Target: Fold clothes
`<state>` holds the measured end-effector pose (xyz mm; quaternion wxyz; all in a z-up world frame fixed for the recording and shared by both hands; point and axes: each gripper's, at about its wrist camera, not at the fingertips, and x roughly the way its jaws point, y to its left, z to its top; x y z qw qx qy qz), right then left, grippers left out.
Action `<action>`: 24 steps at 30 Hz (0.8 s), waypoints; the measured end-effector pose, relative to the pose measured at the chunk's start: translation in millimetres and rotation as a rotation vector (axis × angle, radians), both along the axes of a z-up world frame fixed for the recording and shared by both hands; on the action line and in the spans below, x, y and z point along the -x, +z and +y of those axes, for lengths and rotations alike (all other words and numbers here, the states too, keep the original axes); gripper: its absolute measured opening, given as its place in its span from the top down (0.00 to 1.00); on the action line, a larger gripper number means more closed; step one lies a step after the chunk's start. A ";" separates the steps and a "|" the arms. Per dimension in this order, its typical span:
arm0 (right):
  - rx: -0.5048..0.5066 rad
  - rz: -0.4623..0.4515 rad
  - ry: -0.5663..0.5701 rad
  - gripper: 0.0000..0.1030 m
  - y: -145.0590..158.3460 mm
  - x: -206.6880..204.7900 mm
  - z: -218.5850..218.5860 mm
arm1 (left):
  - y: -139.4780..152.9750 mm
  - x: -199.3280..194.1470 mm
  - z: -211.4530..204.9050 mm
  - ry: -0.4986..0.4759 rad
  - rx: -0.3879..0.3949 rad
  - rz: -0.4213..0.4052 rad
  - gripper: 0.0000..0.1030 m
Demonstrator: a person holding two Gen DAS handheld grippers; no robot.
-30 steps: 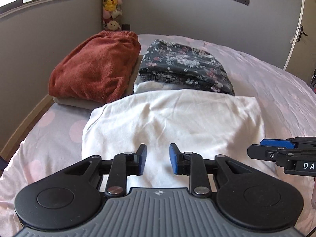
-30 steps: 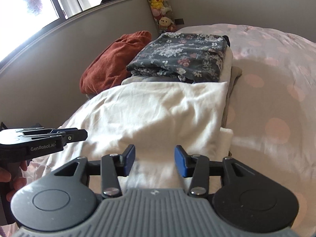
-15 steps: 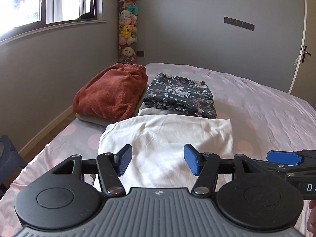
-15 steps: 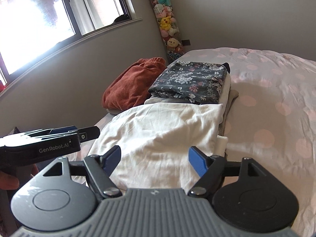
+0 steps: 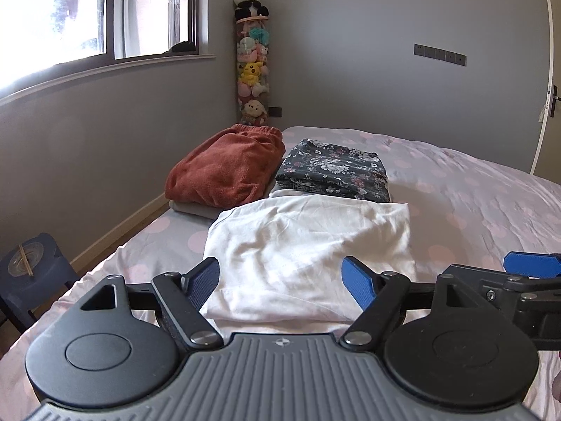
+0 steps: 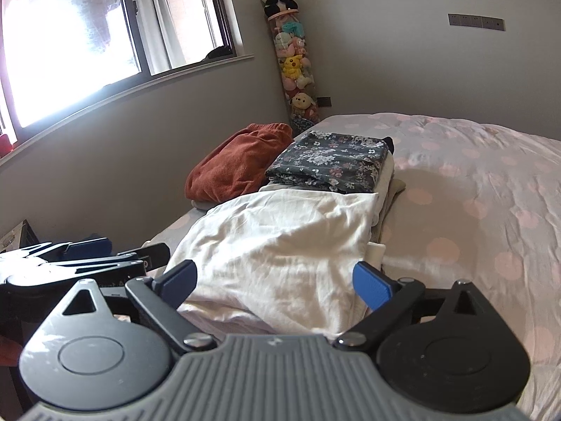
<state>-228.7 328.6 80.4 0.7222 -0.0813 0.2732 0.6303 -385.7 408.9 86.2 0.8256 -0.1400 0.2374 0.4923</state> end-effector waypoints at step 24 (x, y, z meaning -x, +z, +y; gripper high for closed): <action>-0.026 -0.009 -0.117 0.05 -31.4 19.5 -6.3 | -45.4 21.4 -12.3 0.087 0.039 0.010 0.26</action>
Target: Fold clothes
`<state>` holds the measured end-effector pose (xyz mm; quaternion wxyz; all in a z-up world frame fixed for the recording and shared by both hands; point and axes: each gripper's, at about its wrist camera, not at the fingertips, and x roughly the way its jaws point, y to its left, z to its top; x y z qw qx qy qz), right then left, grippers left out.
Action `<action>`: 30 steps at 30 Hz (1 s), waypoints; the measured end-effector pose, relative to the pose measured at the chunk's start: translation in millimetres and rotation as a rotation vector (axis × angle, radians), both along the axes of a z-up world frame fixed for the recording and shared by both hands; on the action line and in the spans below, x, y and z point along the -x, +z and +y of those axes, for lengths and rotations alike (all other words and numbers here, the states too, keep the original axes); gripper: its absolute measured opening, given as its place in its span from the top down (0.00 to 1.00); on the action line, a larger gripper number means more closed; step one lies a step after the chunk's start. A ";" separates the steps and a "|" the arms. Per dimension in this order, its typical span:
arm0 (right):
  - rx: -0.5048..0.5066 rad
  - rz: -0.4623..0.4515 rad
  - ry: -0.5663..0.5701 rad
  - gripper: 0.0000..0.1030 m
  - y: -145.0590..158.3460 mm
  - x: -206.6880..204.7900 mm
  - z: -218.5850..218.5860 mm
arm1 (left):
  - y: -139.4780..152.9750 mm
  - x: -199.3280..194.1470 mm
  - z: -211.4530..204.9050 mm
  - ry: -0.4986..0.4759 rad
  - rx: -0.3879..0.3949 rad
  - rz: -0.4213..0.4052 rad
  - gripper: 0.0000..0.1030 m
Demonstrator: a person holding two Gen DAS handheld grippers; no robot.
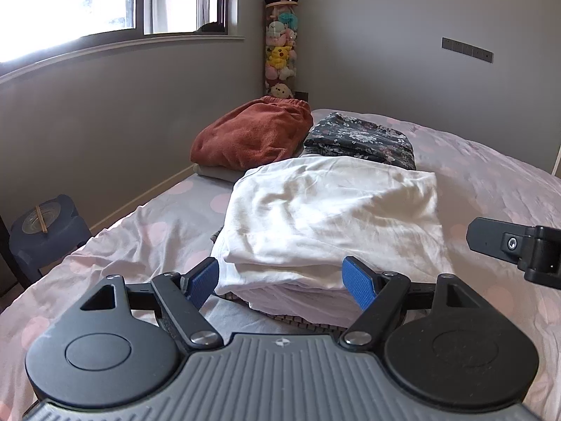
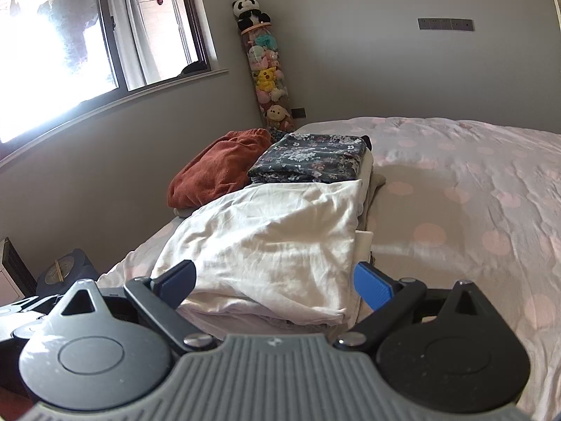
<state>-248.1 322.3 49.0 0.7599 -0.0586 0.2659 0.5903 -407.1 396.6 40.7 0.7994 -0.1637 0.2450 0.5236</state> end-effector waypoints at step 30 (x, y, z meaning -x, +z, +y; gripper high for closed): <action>0.042 -0.064 0.015 0.05 -4.8 15.3 7.0 | -7.3 0.5 6.9 0.000 0.034 0.002 0.26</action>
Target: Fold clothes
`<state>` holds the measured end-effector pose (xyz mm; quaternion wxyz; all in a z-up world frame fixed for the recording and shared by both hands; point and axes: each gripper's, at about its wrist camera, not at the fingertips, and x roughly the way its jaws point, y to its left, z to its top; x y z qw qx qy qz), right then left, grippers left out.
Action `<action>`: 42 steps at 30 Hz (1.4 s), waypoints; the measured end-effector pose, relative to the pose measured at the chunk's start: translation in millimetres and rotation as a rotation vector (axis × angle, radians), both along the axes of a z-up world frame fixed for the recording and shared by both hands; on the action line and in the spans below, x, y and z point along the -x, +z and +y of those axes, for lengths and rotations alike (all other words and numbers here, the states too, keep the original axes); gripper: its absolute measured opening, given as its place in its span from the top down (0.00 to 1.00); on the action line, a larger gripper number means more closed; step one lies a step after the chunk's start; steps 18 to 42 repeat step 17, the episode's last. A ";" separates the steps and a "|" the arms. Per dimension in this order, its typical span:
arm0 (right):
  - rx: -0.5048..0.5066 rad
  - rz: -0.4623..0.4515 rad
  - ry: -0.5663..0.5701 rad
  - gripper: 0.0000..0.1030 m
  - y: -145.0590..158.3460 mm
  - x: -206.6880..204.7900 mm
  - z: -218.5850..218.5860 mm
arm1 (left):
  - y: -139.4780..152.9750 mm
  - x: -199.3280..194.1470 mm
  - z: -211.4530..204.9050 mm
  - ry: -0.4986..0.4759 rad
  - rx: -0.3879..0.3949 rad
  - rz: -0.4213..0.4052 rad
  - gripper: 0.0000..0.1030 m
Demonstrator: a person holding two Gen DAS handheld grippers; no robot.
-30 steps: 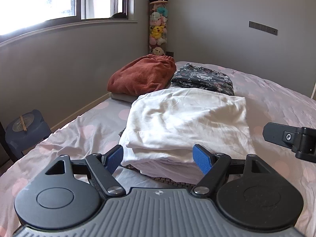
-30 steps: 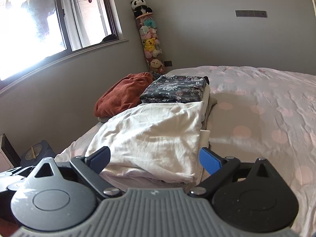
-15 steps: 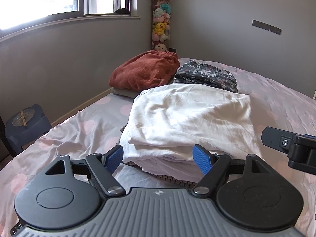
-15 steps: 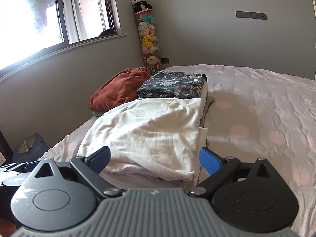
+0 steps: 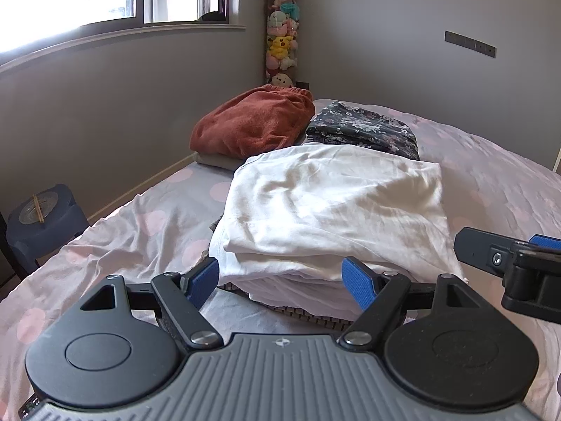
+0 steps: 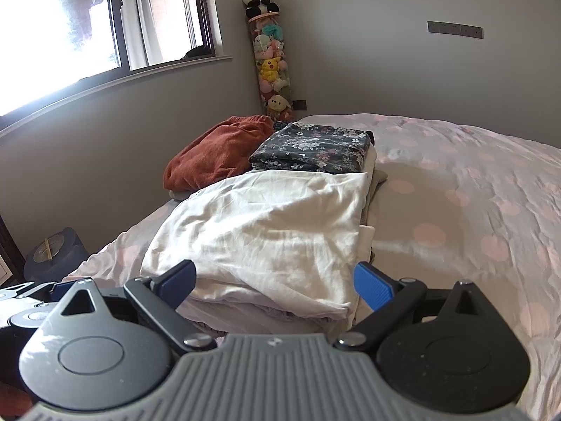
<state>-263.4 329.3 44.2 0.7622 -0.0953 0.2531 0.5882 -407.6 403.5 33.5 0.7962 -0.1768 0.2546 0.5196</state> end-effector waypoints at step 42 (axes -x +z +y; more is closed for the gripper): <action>-0.006 0.008 0.021 0.05 -0.1 2.4 -2.2 | -2.0 -1.5 -2.9 -0.011 0.007 -0.002 0.26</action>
